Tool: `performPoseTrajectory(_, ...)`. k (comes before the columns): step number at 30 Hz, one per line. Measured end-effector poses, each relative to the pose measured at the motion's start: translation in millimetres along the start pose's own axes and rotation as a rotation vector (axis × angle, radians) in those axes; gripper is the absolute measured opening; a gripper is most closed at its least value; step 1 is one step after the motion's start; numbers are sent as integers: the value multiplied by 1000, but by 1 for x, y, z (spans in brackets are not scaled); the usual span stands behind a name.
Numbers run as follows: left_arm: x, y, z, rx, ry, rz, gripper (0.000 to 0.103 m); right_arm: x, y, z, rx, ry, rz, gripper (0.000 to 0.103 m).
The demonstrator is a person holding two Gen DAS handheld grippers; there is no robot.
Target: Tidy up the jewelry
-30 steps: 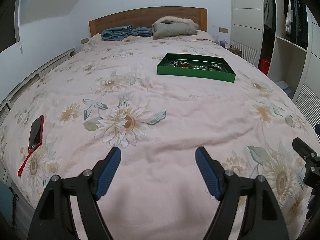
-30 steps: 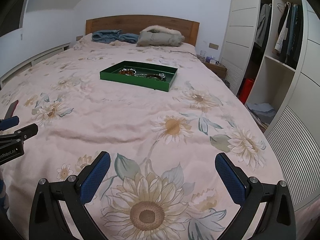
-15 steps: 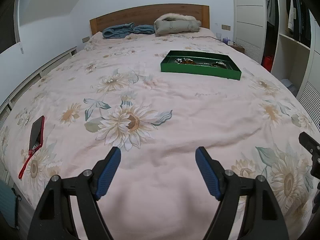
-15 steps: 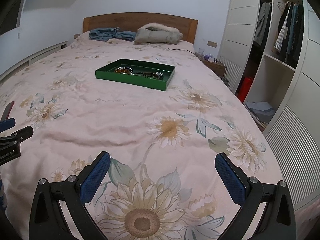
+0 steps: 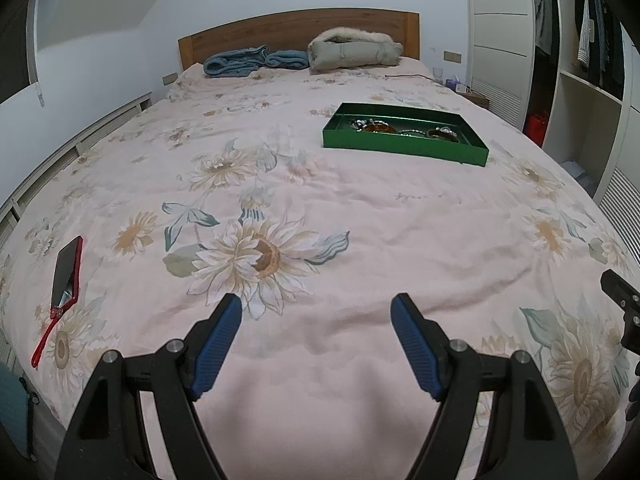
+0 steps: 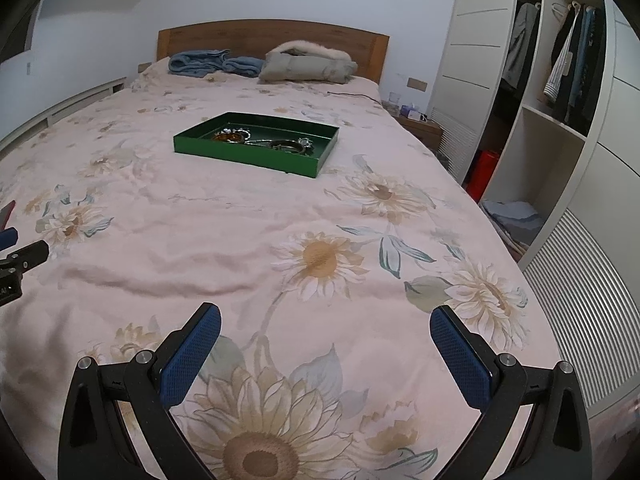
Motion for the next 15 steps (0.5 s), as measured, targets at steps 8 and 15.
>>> performPoseTrajectory(8, 5, -7, -14, -6, -3, 10, 76, -3, -4, -14, -7, 16, 1, 103)
performPoseTrajectory(15, 8, -9, -26, 1, -8, 16, 76, -9, -7, -32, -7, 28, -9, 103)
Point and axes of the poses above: each gripper's, at about its wrist camera, not at the fingertips, and z roughly against the way its jaws point, x to its left, y to its underside, the point moved 3 cm from there along -z, roughly the way its jaws point, and after that the axes turned 15 degrees about -x, right-handed, at the moved point
